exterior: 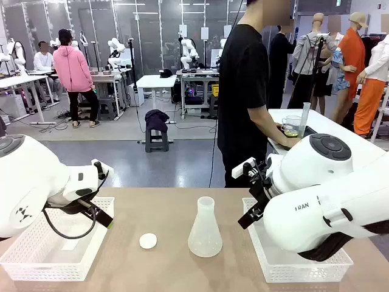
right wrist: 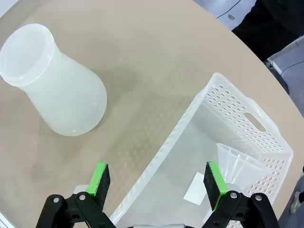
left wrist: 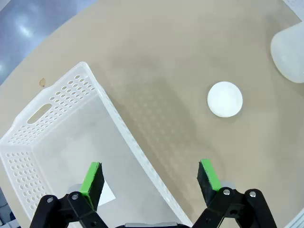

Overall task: Prepare the solutions needed for the experiment.
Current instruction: Pick up the Plastic Funnel and insert it into the Big flask.

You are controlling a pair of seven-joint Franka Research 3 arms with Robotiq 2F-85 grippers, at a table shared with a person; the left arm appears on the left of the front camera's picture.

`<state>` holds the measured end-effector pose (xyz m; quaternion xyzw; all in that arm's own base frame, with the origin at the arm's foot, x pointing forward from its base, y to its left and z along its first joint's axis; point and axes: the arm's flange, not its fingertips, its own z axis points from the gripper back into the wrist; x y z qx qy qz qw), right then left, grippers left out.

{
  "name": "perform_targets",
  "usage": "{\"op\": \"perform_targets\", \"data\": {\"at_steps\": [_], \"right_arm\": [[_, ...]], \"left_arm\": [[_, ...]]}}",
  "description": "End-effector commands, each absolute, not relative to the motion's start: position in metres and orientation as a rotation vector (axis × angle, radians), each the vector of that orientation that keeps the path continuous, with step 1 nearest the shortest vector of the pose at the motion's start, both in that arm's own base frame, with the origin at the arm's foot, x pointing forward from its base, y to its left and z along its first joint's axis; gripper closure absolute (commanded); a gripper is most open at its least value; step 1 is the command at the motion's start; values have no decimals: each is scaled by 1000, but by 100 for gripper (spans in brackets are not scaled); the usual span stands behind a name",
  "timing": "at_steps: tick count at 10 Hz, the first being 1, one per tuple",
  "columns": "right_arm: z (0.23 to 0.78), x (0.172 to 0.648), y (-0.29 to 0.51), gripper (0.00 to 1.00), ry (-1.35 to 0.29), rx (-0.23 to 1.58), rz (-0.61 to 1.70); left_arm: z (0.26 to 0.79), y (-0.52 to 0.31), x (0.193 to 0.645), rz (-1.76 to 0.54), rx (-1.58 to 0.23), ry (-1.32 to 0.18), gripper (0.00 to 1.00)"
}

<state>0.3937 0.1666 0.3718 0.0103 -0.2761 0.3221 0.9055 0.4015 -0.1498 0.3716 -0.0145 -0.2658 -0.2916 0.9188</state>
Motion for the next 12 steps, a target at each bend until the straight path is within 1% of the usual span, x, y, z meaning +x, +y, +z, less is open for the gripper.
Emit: {"op": "perform_targets", "data": {"at_steps": [1, 12], "right_arm": [[372, 394, 167, 0, -570, 21, 665], [372, 394, 167, 0, -570, 21, 665]], "left_arm": [[372, -150, 401, -600, -30, -546, 0], [372, -150, 401, -600, -30, -546, 0]]}}
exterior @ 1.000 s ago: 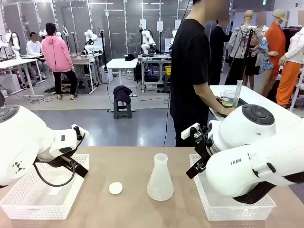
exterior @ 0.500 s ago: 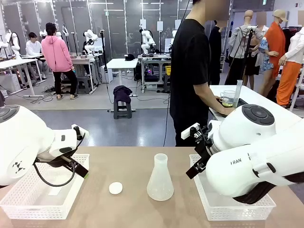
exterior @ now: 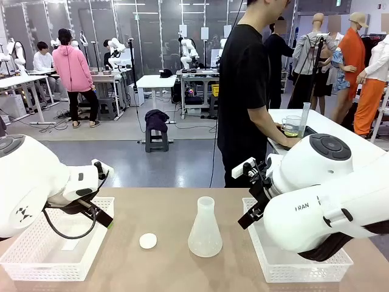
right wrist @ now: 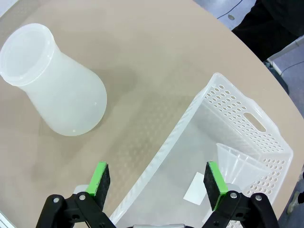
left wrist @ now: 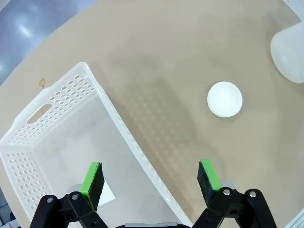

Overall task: Prepare the solutions needed for the experiment.
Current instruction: Pick up the Plastic Funnel and insert it into the Big flask.

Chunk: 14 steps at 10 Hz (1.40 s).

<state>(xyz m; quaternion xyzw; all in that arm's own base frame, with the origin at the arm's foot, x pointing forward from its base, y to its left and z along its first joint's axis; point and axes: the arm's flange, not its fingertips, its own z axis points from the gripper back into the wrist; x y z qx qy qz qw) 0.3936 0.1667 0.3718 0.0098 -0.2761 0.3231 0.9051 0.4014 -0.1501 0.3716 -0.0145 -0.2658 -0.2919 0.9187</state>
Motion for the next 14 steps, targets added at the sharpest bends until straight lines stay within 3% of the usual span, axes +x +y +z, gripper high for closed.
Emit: {"op": "perform_targets", "data": {"at_steps": [1, 7, 10, 14], "right_arm": [[372, 394, 167, 0, -570, 21, 665], [379, 384, 166, 0, -568, 34, 668], [416, 362, 168, 0, -639, 218, 642], [460, 347, 151, 0, -536, 640, 461]], "left_arm": [[372, -150, 401, -600, -30, -546, 0], [383, -152, 395, -603, -71, -555, 0], [413, -162, 382, -566, -400, -609, 0], [451, -152, 370, -437, -777, -550, 0]]}}
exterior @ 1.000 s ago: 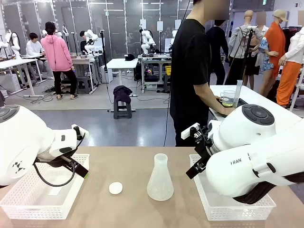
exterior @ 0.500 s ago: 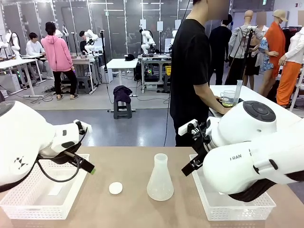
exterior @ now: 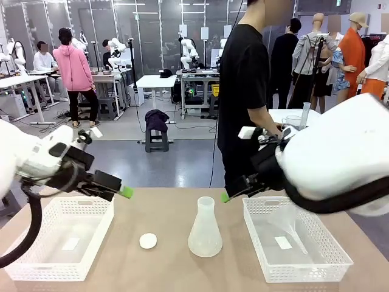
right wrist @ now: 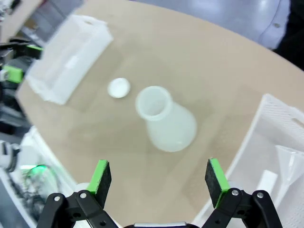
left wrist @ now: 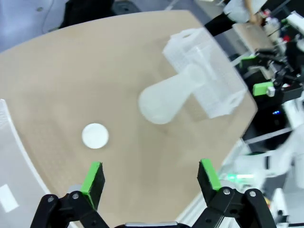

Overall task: Prepare the solutions needed for the experiment.
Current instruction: Pick up the Plastic Funnel and insert it into the Big flask.

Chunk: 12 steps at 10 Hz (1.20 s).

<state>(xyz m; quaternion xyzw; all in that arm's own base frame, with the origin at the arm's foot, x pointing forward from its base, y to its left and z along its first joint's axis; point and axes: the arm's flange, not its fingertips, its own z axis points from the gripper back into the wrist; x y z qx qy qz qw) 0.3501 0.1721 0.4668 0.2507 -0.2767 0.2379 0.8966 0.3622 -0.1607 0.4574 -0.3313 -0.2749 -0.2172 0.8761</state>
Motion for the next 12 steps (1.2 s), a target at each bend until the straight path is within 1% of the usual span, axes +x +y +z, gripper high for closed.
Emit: {"op": "perform_targets", "data": {"at_steps": [1, 2, 4, 5, 6, 7, 8, 10, 12], "right_arm": [[465, 345, 144, 0, -486, 762, 409], [469, 341, 133, 0, -448, 859, 343], [470, 333, 114, 0, -410, 917, 280], [468, 332, 104, 0, -390, 956, 259], [465, 330, 96, 0, -359, 1033, 254], [460, 329, 89, 0, -338, 1088, 259], [455, 326, 81, 0, -323, 1133, 244], [445, 314, 64, 0, -314, 1214, 213], [436, 302, 56, 0, -288, 1268, 171]], "left_arm": [[457, -150, 367, -382, -849, -503, 0], [465, -143, 360, -309, -933, -457, 0], [473, -124, 349, -205, -1049, -390, 0], [474, -115, 346, -166, -1096, -344, 0], [472, -105, 343, -139, -1182, -286, 0], [466, -99, 343, -144, -1208, -241, 0], [460, -96, 340, -166, -1256, -218, 0], [453, -90, 336, -141, -1348, -215, 0], [445, -88, 326, -105, -1376, -204, 0]]}}
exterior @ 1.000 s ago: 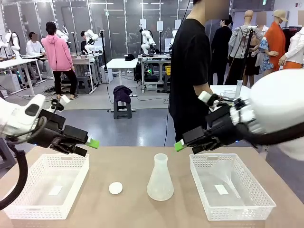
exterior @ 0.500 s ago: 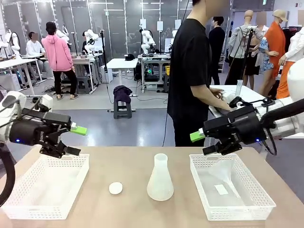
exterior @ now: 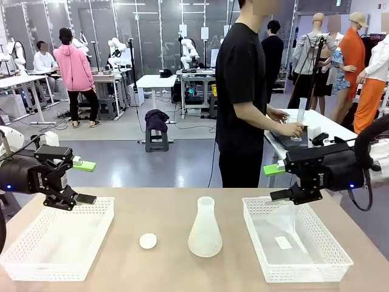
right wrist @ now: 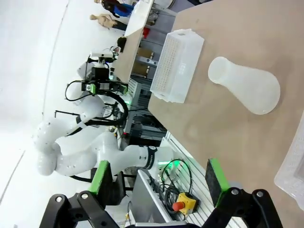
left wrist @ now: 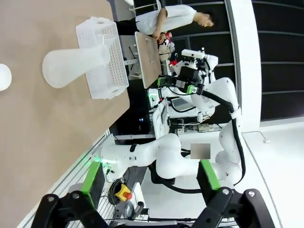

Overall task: Prepare the solutions needed for the experiment.
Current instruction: Pick up the Plastic Funnel and insert it into the Big flask.

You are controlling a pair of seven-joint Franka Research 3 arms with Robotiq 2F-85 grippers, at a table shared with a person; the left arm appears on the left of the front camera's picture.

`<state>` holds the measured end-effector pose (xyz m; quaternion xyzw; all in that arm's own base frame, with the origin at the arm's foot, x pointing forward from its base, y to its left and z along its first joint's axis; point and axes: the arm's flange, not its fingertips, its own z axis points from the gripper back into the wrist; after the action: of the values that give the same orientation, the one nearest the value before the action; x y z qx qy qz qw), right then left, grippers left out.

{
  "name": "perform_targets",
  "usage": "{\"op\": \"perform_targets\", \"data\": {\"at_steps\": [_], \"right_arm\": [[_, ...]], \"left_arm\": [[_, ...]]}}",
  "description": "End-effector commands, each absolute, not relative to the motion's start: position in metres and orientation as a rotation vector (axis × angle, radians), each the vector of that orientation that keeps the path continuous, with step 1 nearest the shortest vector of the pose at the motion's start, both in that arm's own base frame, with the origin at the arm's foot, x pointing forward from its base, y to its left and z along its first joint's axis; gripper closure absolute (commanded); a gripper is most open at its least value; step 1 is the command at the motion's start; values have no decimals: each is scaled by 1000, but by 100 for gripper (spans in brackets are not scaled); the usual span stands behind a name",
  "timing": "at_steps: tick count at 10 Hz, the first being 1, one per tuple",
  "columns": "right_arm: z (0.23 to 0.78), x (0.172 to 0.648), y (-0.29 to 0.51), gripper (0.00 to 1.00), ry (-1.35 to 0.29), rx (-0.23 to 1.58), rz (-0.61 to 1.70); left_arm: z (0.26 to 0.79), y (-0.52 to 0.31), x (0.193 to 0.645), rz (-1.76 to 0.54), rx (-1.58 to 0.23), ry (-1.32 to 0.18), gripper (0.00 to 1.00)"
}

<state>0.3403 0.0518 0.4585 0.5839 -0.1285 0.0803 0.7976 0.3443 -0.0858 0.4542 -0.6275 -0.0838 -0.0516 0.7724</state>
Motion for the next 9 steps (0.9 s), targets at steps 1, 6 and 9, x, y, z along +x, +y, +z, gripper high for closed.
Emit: {"op": "perform_targets", "data": {"at_steps": [1, 6, 9], "right_arm": [[433, 299, 52, 0, -274, 1299, 163], [453, 339, 41, 0, -251, 1298, 150], [453, 339, 41, 0, -251, 1298, 150]], "left_arm": [[443, -86, 323, -103, -1409, -222, 0], [455, -84, 347, -82, -1402, -208, 0], [455, -84, 347, -82, -1402, -208, 0]]}}
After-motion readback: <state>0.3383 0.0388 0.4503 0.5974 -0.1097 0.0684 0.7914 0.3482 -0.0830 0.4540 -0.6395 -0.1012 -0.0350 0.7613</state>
